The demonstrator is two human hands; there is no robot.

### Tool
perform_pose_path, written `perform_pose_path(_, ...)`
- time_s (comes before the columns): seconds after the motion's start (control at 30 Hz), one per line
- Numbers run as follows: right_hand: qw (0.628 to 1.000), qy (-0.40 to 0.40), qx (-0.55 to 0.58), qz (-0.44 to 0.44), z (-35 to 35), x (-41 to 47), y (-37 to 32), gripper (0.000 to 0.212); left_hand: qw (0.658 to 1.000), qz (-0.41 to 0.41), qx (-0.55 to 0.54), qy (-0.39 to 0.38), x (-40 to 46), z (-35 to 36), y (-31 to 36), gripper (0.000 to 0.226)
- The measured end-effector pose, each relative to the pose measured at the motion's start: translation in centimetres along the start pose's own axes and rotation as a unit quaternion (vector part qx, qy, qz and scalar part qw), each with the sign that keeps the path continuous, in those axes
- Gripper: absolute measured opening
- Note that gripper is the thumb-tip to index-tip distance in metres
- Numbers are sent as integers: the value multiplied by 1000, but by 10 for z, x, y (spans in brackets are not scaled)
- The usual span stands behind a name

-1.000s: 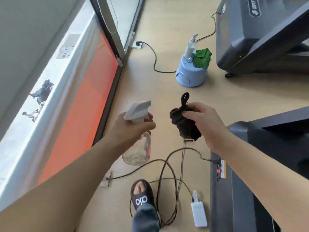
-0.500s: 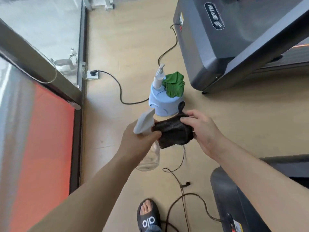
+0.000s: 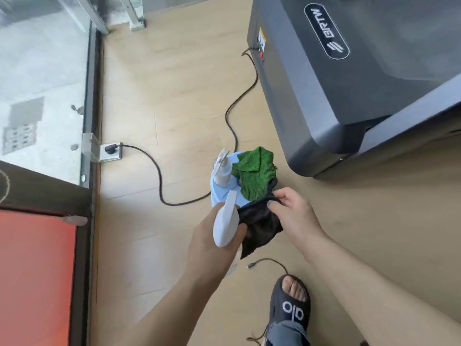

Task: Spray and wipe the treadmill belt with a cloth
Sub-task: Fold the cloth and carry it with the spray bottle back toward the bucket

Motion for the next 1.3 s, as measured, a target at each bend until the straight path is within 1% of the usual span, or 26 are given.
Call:
perform_pose_path(0.1, 1000, -13, 1, 14, 3, 42, 17, 12, 1000, 7, 7, 14, 40, 19, -18, 20)
perform_pose_path(0.27, 999, -32, -19, 25, 11, 109, 50, 4, 999, 39, 15, 23, 100, 48, -44, 23)
perform_pose_path(0.33, 998, -44, -15, 47, 16, 126, 64, 12, 999, 48, 17, 13, 112, 55, -55, 21)
perform_pose_path(0.43, 997, -60, -15, 49, 22, 140, 71, 19, 998, 56, 10, -1, 117, 58, -65, 22)
perform_pose_path(0.5, 998, -46, -17, 35, 25, 151, 67, 20, 998, 58, 17, -7, 123, 60, -66, 22)
perform_pose_path(0.57, 999, -8, -20, 23, 26, 167, 64, 18, 997, 59, 40, -2, 136, 62, -68, 24)
perform_pose_path(0.63, 998, 31, -47, 4, 28, 186, 59, 17, 995, 75, 66, 6, 152, 66, -66, 30)
perform_pose_path(0.77, 985, 91, -142, -21, 30, 201, 51, 19, 990, 96, 100, 9, 172, 71, -63, 41)
perform_pose_path(0.9, 977, 138, -160, -35, 30, 206, 48, 20, 989, 100, 112, -13, 176, 75, -68, 57)
perform_pose_path(0.97, 972, 142, -184, -29, 31, 209, 50, 22, 986, 103, 128, -21, 175, 74, -71, 60)
perform_pose_path(1.1, 962, 127, -240, -27, 36, 209, 50, 34, 981, 107, 160, -25, 173, 67, -73, 67)
perform_pose_path(1.2, 959, 127, -251, -33, 35, 206, 45, 39, 976, 108, 187, -14, 167, 56, -75, 63)
perform_pose_path(1.3, 960, 111, -255, -17, 35, 201, 48, 47, 967, 119, 224, -14, 163, 47, -79, 56)
Point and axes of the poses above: each hand's wrist, its own x-axis towards the middle knuckle, its own z-axis out of the palm, y = z × x, the point moved 10 cm from there along x, towards the middle knuckle, and after that the axes turned 1 degree about -z, right-handed, at the moved point
